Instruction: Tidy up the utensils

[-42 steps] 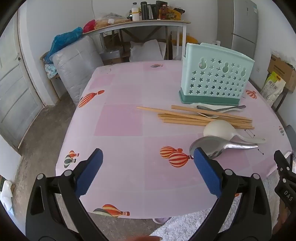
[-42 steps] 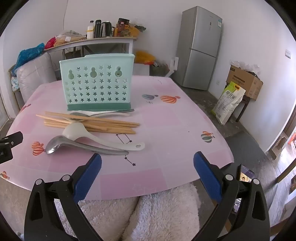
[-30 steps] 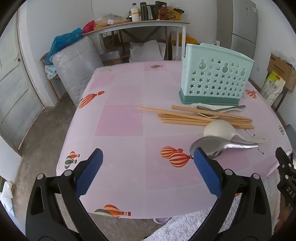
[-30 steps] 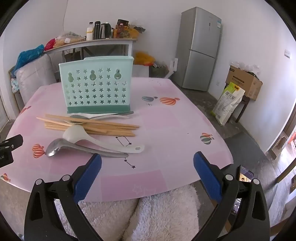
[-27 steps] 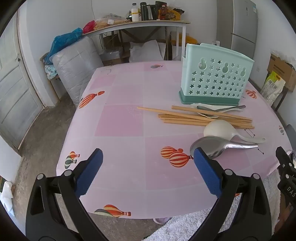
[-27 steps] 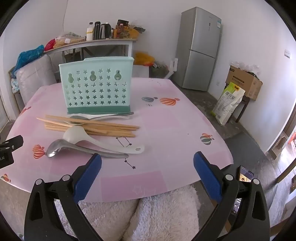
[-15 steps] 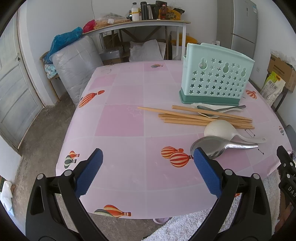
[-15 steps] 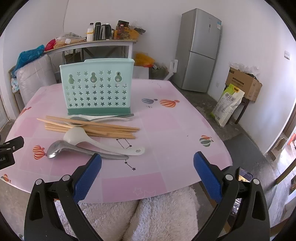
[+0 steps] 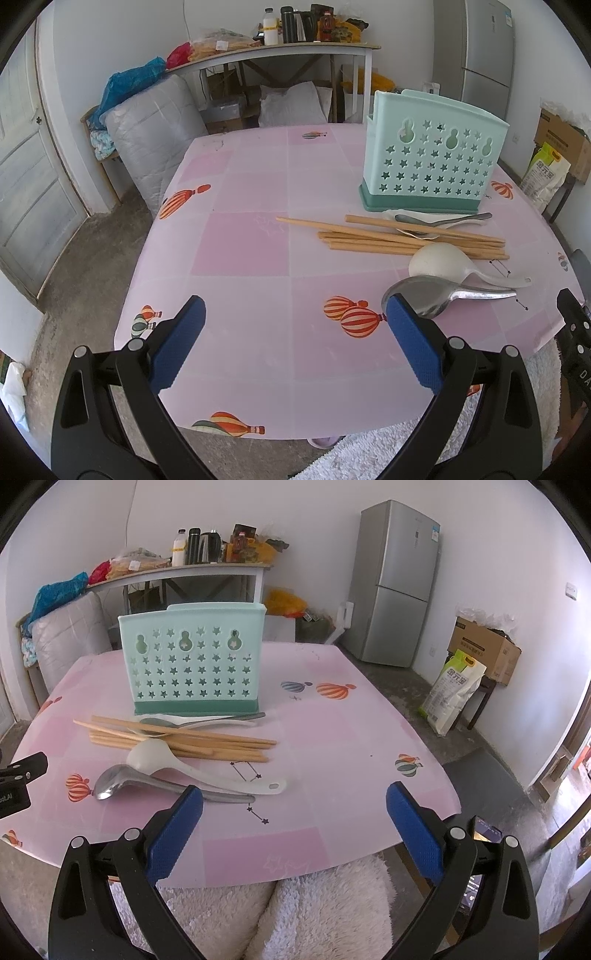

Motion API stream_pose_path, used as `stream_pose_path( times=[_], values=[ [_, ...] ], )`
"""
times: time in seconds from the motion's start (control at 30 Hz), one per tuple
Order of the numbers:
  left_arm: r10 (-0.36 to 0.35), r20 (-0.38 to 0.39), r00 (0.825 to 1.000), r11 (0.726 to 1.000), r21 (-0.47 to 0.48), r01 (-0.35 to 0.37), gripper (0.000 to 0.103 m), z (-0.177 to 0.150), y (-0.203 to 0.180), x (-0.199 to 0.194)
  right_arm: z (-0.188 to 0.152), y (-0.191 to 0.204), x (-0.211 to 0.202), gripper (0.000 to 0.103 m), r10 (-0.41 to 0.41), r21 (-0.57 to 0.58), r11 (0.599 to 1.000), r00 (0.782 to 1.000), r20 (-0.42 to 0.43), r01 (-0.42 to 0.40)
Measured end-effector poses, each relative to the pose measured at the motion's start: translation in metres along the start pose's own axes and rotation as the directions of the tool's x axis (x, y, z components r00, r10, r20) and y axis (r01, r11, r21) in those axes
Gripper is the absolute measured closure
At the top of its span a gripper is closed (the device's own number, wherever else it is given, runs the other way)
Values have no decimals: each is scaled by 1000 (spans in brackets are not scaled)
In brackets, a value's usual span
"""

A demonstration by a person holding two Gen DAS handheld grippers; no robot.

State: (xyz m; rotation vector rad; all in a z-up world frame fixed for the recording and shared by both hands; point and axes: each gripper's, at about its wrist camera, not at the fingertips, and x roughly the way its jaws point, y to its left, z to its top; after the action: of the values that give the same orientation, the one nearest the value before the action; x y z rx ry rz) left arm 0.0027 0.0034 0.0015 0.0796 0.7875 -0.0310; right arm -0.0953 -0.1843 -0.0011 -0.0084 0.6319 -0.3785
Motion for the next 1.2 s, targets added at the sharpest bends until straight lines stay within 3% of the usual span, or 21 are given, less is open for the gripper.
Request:
stream_pose_path(
  times=[0.9, 1.03, 1.2],
  values=[
    [-3, 12, 1000, 1000, 5, 3, 9, 3, 10, 2, 2, 1, -3, 6, 0, 1, 1000, 1000, 8, 0],
    [-21, 12, 1000, 1000, 12, 21, 9, 4, 11, 5, 1, 3, -4, 6, -2, -4, 1000, 1000, 13, 2],
    [-108, -12, 994, 994, 24, 108, 9, 5, 8, 13, -2, 2, -1, 6, 3, -2, 1000, 1000, 6, -3]
  ],
)
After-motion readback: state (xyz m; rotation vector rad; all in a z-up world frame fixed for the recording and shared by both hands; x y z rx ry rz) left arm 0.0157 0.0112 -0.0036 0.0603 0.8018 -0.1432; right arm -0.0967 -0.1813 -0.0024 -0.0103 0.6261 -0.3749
